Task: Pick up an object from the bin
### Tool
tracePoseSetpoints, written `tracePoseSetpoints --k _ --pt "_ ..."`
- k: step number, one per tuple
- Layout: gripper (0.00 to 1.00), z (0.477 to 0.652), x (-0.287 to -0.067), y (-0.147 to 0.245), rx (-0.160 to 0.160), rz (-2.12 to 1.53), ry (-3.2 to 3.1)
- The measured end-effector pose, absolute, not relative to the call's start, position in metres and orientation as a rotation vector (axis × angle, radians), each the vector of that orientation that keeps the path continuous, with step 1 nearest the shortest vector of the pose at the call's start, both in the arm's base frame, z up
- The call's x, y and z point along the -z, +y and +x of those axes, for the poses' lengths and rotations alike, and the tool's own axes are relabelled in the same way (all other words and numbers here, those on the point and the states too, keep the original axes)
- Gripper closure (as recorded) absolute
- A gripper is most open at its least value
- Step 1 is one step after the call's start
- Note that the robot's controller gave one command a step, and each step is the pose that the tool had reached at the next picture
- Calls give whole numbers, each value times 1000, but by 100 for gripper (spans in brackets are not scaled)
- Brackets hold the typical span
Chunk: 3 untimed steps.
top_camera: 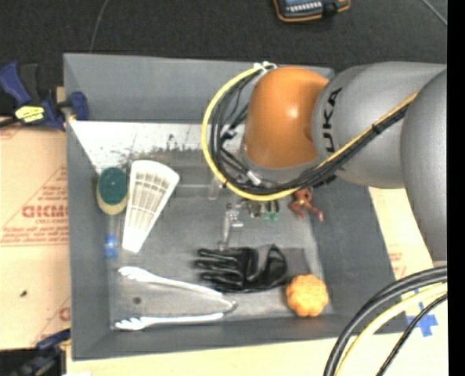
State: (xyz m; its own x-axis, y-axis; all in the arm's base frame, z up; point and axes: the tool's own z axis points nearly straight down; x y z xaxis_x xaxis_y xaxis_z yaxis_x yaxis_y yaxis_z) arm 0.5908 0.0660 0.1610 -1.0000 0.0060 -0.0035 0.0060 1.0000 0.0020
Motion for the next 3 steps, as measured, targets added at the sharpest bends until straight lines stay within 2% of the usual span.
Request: tracePoseSetpoints --k 1,2,3 --pt "0 591 -161 66 -3 10 3138" --pt "0 569 -123 10 0 -121 3137" --pt "0 567 -119 23 -3 -234 3126"
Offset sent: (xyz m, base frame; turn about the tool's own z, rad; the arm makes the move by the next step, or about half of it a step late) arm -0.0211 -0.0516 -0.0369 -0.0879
